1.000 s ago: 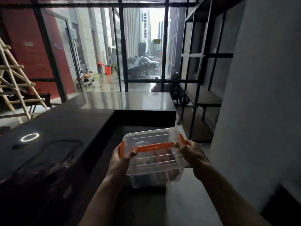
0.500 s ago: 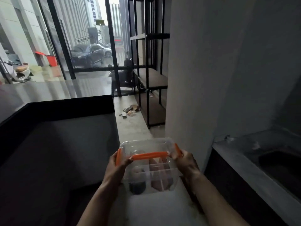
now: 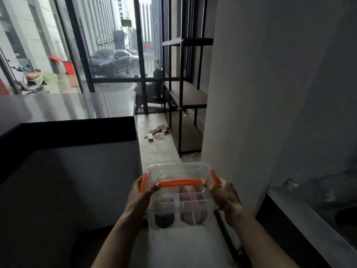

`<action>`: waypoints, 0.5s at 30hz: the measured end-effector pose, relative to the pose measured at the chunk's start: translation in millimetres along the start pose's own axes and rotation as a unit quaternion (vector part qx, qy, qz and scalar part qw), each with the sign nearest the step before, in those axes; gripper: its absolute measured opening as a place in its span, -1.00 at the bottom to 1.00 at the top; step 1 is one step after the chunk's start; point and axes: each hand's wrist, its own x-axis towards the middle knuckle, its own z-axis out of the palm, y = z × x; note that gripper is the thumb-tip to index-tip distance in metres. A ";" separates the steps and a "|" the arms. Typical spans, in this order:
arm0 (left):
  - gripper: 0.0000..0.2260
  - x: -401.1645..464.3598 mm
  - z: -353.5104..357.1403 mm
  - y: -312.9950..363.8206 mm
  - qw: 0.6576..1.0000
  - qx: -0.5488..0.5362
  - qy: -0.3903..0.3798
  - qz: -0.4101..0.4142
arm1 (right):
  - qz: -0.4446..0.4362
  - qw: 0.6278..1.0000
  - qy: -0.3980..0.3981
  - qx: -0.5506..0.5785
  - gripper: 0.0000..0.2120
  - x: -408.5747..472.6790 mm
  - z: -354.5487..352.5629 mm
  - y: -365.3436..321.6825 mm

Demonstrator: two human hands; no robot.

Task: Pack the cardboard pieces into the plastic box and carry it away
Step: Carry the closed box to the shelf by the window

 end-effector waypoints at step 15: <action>-0.02 217.5 -3.7 44.4 0.999 -0.038 0.006 0.008 | -0.010 1.000 0.022 -0.006 -0.46 203.4 59.2 -83.9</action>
